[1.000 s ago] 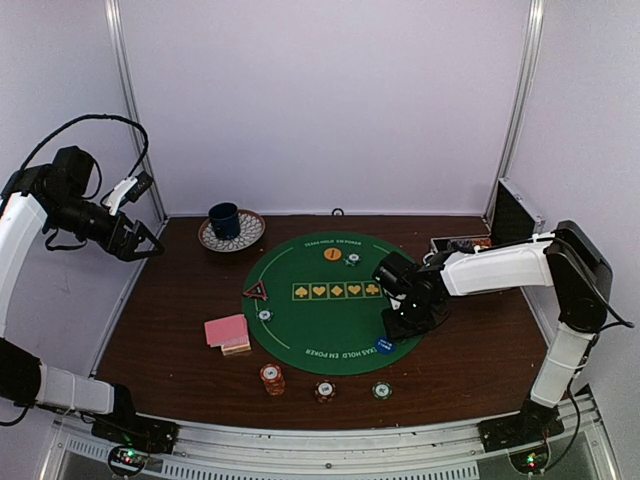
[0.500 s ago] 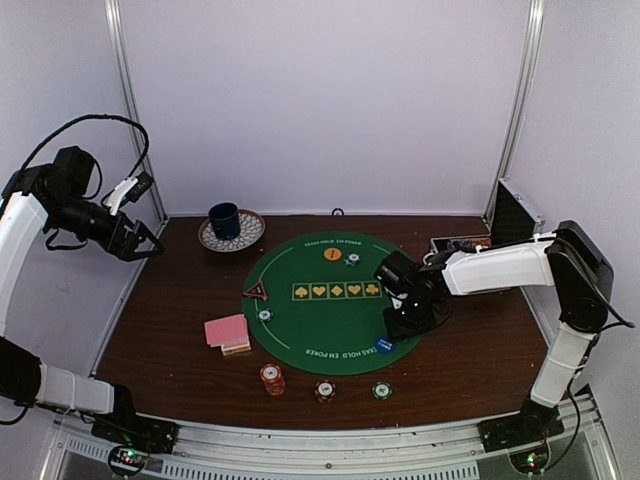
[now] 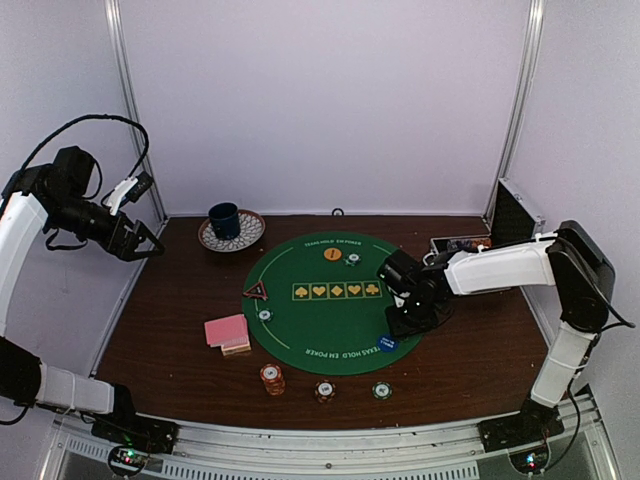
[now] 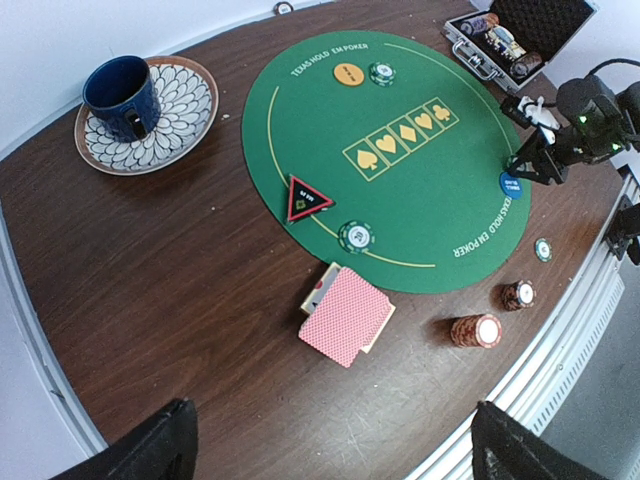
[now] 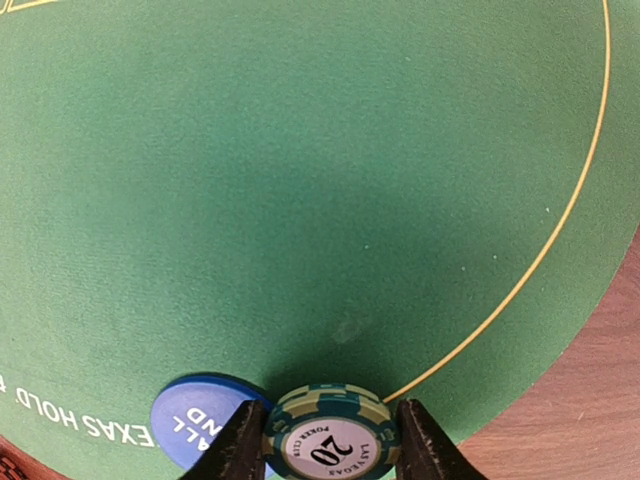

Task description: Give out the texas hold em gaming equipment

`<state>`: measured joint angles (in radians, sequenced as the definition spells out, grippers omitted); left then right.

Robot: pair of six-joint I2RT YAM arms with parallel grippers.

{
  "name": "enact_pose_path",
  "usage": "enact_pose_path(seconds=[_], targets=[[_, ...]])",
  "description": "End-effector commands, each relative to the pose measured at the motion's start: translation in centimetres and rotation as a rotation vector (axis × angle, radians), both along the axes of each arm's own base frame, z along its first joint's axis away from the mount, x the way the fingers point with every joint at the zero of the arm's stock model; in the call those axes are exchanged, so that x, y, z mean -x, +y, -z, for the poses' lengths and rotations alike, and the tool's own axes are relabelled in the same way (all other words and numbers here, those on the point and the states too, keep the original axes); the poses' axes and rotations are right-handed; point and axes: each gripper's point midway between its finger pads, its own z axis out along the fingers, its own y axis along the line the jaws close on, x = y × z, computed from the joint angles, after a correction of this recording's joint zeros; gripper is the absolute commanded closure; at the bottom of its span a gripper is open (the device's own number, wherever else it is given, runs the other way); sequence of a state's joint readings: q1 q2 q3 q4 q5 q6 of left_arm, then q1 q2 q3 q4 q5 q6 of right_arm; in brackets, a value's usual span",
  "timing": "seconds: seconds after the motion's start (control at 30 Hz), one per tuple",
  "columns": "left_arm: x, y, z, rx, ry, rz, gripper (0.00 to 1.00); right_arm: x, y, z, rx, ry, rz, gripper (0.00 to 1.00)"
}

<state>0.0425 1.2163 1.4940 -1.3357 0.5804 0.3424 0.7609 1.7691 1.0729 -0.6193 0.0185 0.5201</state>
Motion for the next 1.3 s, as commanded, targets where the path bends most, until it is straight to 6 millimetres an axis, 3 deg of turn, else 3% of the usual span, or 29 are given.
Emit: enact_pose_path(seconds=[0.0,0.13,0.4,0.57,0.73,0.87,0.97,1.07,1.27], targets=[[-0.2,0.0,-0.1,0.005,-0.015,0.005,0.02,0.6,-1.4,1.1,0.037,0.025,0.01,0.46],[-0.2,0.0,-0.1,0.007,-0.013,0.006,0.02,0.4,-1.6,0.6,0.048,0.011,0.007,0.36],[-0.2,0.0,-0.2,0.004,-0.017,0.005,0.02,0.2,-1.7,-0.6,0.068,-0.005,-0.011,0.34],[-0.2,0.0,-0.1,0.004,-0.016,0.005,0.02,0.7,-0.2,-3.5,0.085,-0.067,-0.07,0.28],[-0.3,0.2,0.0,-0.005,-0.012,0.001,0.02,2.2,3.8,-8.0,0.06,-0.155,-0.177,0.23],[-0.2,0.2,0.3,-0.006,-0.007,0.0,0.02,5.1,9.6,-10.5,-0.003,-0.193,-0.319,0.19],[0.0,0.2,0.2,-0.007,-0.012,0.002,0.02,7.7,13.4,-10.6,-0.02,-0.175,-0.43,0.16],[0.2,0.2,0.2,-0.01,-0.017,0.003,0.02,10.3,15.9,-9.6,-0.022,-0.134,-0.523,0.14],[0.4,0.1,0.2,-0.005,-0.02,0.008,0.02,13.2,17.6,-6.9,-0.014,-0.051,-0.606,0.15]])
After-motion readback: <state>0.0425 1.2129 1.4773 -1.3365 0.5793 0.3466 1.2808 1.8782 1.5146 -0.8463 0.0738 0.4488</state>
